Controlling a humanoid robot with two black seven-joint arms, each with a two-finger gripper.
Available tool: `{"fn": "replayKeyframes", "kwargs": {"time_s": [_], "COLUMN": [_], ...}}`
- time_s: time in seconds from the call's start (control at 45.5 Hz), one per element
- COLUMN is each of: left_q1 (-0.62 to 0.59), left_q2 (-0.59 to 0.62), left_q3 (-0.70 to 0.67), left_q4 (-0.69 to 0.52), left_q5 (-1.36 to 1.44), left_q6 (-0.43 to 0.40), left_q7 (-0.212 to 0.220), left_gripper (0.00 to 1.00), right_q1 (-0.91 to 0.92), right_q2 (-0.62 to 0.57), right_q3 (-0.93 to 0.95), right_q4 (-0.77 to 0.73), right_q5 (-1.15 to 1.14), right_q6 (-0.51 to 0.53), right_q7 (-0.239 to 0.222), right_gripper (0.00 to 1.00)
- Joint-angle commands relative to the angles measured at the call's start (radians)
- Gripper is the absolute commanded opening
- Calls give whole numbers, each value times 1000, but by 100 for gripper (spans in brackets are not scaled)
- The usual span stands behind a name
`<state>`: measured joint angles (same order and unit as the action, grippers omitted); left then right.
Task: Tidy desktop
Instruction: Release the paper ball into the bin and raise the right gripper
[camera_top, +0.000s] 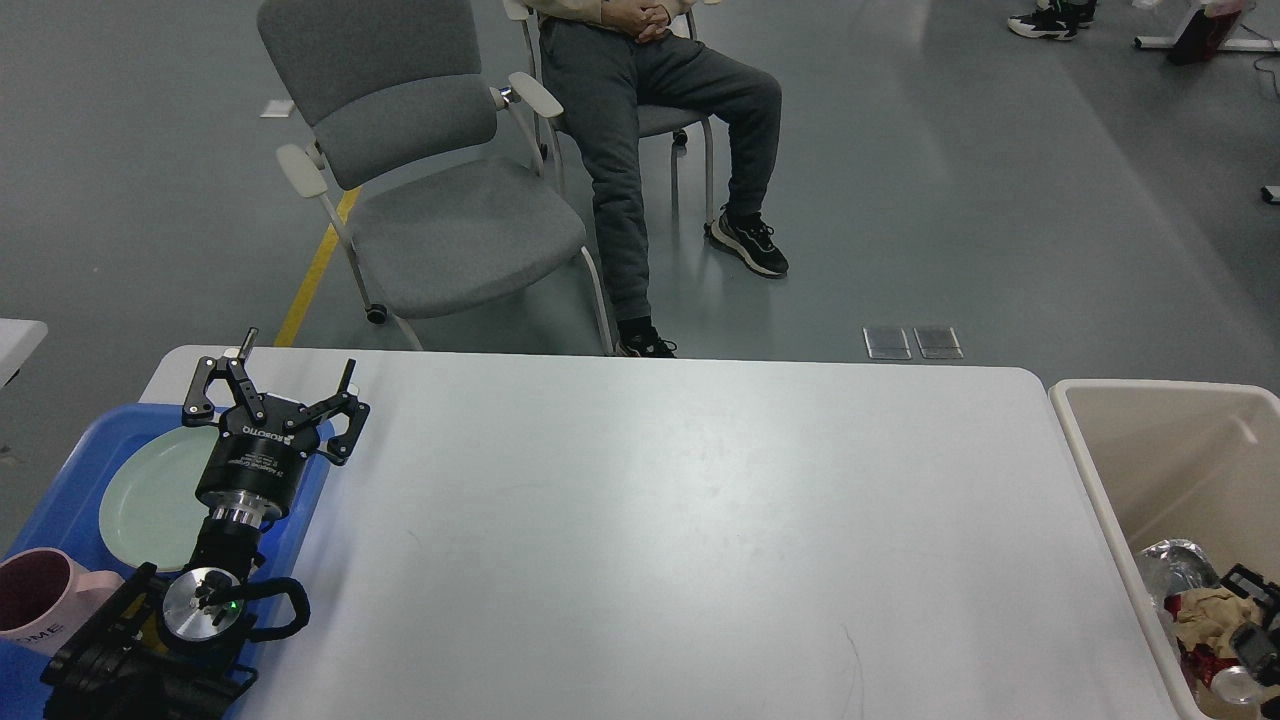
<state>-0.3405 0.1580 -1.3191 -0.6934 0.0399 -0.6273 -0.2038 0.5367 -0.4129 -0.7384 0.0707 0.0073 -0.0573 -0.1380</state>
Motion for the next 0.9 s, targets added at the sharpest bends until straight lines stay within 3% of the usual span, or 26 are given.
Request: {"fn": "replayKeyframes", "kwargs": {"time_s": [0.0, 0.132, 0.307, 0.439, 0.681, 0.746, 0.878], "left_q1": [-2, 0, -2, 0, 0, 0, 0], "left_q2": [0, 0, 0, 0, 0, 0, 0], "left_q3": [0, 0, 0, 0, 0, 0, 0], "left_q4": [0, 0, 0, 0, 2, 0, 0], "left_q5": [0, 0, 0, 0, 0, 0, 0], "left_q6": [0, 0, 0, -2, 0, 0, 0], "left_q7": [1, 0, 0, 0, 0, 0, 0], "left_gripper": [97, 97, 97, 97, 97, 97, 97], "right_q1": [14, 43, 152, 195, 37, -46, -104], "right_q2": [-7, -18, -21, -84, -132, -130, -89], "right_q3": [51, 210, 569, 845, 1614, 1757, 1852], "right_q4": [0, -6, 30, 150, 463, 532, 587], "right_q5": [8, 80, 85, 85, 79, 60, 16], "right_q6": [1, 1, -6, -1, 25, 98, 275], "right_q7": [3, 6, 23, 136, 422, 433, 426], "right_gripper": [100, 100, 100, 100, 100, 100, 100]}}
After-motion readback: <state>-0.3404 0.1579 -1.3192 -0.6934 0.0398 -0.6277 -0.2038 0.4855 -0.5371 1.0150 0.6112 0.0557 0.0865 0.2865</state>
